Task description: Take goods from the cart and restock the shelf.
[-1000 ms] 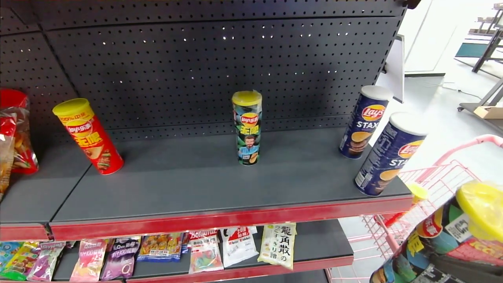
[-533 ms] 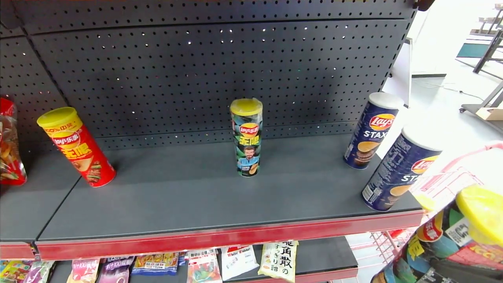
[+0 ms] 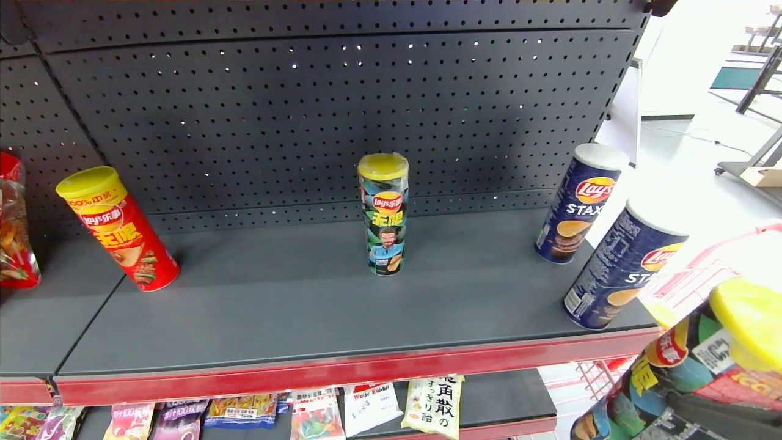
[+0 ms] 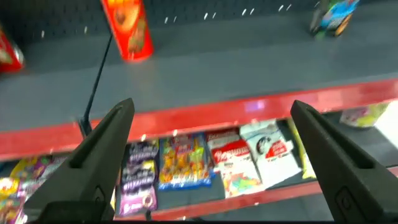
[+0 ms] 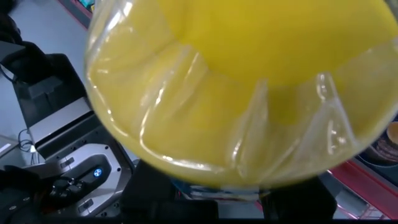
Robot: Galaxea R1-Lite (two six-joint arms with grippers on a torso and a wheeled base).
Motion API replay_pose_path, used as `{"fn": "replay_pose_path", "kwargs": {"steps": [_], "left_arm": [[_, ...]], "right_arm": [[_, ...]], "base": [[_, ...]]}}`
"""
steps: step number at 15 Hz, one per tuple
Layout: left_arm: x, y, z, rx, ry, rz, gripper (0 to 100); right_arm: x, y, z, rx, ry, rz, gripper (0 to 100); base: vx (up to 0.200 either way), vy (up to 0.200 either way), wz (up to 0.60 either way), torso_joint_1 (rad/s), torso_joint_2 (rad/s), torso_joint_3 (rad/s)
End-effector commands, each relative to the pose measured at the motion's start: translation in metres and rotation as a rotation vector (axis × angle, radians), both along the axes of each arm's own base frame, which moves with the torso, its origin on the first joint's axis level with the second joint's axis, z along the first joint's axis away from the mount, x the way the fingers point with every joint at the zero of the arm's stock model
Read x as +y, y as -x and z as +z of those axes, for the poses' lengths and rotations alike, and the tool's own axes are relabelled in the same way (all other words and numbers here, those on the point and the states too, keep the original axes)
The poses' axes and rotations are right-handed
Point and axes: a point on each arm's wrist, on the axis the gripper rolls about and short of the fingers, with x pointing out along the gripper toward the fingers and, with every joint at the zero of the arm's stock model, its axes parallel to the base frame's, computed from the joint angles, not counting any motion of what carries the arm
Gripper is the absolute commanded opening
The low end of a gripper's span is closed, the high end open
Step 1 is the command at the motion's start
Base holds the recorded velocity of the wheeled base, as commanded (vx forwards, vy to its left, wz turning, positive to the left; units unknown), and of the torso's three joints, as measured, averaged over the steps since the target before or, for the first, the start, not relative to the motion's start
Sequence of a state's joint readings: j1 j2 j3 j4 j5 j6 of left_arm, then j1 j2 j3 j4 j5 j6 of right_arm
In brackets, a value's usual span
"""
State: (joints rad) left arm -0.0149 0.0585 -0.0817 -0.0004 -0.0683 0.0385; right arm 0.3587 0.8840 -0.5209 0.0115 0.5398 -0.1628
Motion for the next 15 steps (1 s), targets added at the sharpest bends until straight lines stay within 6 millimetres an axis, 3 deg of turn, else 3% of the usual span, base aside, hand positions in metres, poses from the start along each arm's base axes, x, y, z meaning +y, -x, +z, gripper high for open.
{"fn": "replay_pose_path", "kwargs": {"steps": [1,2,4,5,6,7,10,14,15], "left_arm": [[-0.003,-0.042,0.118,0.041,0.047,-0.104,100],[-0.005,-0.057,0.124,0.083,0.042,-0.189,100],[-0.018,-0.102,0.116,0.259,-0.006,-0.466,100],[-0.018,-0.104,0.116,0.264,-0.005,-0.475,100],[-0.037,-0.145,0.113,0.32,-0.021,-0.683,100],[-0.041,-0.155,0.111,0.336,-0.025,-0.711,100],[-0.076,-0.233,0.103,0.353,-0.074,-0.8,100],[-0.105,-0.295,0.104,0.331,-0.127,-0.84,100],[-0.107,-0.301,0.103,0.326,-0.137,-0.842,100]], "right_arm": [[0.002,0.0,0.0,0.002,0.001,0.017,0],[0.003,0.0,0.0,0.004,0.004,0.023,0],[0.005,-0.006,0.004,0.004,0.006,0.022,0],[0.005,-0.006,0.004,0.002,0.006,0.022,0],[0.005,-0.007,0.007,-0.002,0.003,0.018,0],[0.005,-0.007,0.007,-0.004,0.003,0.017,0],[0.004,-0.006,0.009,-0.014,-0.001,0.017,0],[0.005,-0.007,0.012,-0.02,-0.006,0.014,0],[0.005,-0.007,0.014,-0.024,-0.008,0.014,0]], "base": [[0.0,0.0,0.0,0.0,0.0,0.0],[0.0,0.0,0.0,0.0,0.0,0.0],[0.0,0.0,0.0,0.0,0.0,0.0],[0.0,0.0,0.0,0.0,0.0,0.0],[0.0,0.0,0.0,0.0,0.0,0.0],[0.0,0.0,0.0,0.0,0.0,0.0],[0.0,0.0,0.0,0.0,0.0,0.0],[0.0,0.0,0.0,0.0,0.0,0.0],[0.0,0.0,0.0,0.0,0.0,0.0]]}}
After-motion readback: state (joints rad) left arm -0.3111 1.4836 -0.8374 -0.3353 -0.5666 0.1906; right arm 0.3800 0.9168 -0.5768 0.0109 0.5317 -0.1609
